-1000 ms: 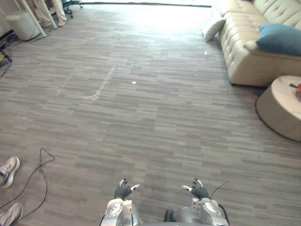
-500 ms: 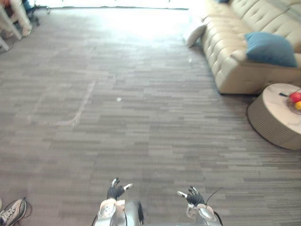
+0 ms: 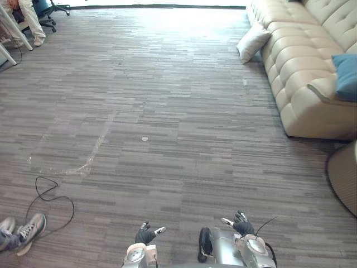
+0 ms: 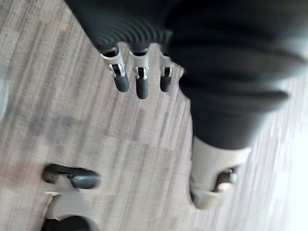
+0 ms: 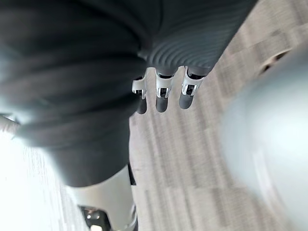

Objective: Pick up cushions and gather them together orderly.

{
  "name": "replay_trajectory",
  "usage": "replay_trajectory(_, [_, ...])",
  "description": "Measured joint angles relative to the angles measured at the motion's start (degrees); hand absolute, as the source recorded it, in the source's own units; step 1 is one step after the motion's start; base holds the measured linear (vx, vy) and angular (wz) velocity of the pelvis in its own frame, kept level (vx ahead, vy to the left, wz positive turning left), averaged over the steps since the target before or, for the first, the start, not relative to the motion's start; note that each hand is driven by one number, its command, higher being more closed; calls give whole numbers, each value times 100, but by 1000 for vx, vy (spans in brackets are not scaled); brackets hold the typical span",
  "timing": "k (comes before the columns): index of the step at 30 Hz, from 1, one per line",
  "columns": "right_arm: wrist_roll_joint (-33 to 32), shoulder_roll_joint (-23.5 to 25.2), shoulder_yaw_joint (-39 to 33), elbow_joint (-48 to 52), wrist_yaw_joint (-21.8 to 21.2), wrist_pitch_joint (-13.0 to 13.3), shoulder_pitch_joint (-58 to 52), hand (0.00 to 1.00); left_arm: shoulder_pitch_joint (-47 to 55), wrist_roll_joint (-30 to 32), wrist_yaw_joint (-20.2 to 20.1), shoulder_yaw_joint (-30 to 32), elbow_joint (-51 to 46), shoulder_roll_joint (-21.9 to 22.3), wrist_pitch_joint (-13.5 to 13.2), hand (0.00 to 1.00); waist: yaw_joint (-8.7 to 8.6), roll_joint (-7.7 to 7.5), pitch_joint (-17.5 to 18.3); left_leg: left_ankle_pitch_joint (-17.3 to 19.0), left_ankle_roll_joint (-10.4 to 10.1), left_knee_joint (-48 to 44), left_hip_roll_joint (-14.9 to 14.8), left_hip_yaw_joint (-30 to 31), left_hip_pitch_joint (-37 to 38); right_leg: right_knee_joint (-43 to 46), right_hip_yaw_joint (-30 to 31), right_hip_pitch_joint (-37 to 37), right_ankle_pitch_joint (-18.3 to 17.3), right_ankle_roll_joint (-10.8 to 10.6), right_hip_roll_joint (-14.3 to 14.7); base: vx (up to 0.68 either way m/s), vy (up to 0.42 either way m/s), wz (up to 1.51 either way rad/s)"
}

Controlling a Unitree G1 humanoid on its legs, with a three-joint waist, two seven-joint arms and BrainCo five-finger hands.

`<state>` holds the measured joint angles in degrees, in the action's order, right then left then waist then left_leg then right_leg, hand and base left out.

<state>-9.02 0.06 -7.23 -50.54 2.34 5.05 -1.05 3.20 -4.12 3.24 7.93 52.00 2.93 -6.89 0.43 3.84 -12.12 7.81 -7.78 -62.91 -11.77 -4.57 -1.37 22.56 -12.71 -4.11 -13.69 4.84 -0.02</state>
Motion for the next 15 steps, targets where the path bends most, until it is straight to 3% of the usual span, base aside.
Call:
replay_trajectory(2, [-2, 175, 103, -13, -3, -13, -15, 0, 26, 1, 0, -4, -209, -49, -20, 0, 71, -180, -29, 327, 175, -106, -106, -420, -720, -594, 91, 733, -85, -44, -6, 689, -50, -34])
replay_trajectory(5, [-3, 215, 180, -23, 1, -46, 20, 0, 32, 1, 5, -2, -433, -60, -36, 0, 202, -238, 10, 599, 396, 1406, -139, -1043, -1617, -1272, 304, 1432, -145, -224, -68, 539, 37, -35])
replay_trajectory(6, [-1, 206, 147, -47, 8, -57, 36, 0, 27, 2, 14, -3, -457, -66, -50, 0, 272, -270, 6, 461, 403, 2833, 75, -1194, -1717, -1469, 372, 1717, -186, -313, -197, 805, 188, -50])
replay_trajectory(7, [4, 189, 95, -96, 14, -50, 60, 0, 31, -6, 19, -29, -463, -75, -87, 0, 326, -264, 26, -168, 417, 4140, 286, -1137, -1733, -1637, 472, 1944, -224, -379, -275, 679, 202, -50])
replay_trajectory(8, [9, 178, 99, -137, 20, -48, 75, 0, 28, -3, 26, -53, -464, -90, -109, 0, 350, -273, 37, -493, 356, 4329, 362, -1065, -1749, -1704, 554, 2001, -215, -399, -291, 789, 286, -62])
replay_trajectory(9, [13, 163, 179, -363, 26, -58, 181, 0, 20, 0, 33, -99, -409, -165, -127, 0, 379, -346, 137, -835, 642, 4438, 572, -986, -1735, -1770, 777, 2068, -148, -505, -429, 680, 281, -31])
replay_trajectory(10, [16, 230, 188, -439, 13, -54, 224, 0, 7, 1, 37, -111, -334, -286, -118, 0, 277, -510, 237, -745, 863, 4444, 700, -1110, -1706, -1700, 868, 2003, 119, -719, -681, 697, 294, -23])
replay_trajectory(12, [19, 266, 176, -438, 4, -63, 191, 0, -20, 1, 40, -95, -307, -376, -113, 0, 337, -616, 255, -459, 1120, 3974, 701, -1294, -1623, -1260, 1319, 1928, 527, -924, -813, 612, 265, -22])
replay_trajectory(13, [22, 270, 177, -429, 3, -63, 188, 0, -15, 2, 40, -98, -297, -396, -109, 0, 347, -627, 254, -412, 1180, 3846, 698, -1335, -1573, -1086, 1396, 1906, 664, -911, -822, 499, 213, -41])
replay_trajectory(14, [35, 267, 180, -416, -1, -57, 163, 0, 56, 0, 40, -123, -289, -432, -99, 0, 344, -619, 255, -273, 1263, 3781, 737, -1381, -1231, -324, 1431, 1742, 1122, -1069, -831, 659, 285, -38])
replay_trajectory(15, [44, 233, 178, -391, -5, -17, 55, 0, 184, -2, 42, -280, -282, -446, -102, 0, 287, -491, 315, 34, 1162, 4131, 792, -1347, -600, 1472, 1457, 994, 1739, -1249, -861, 651, 277, -32])
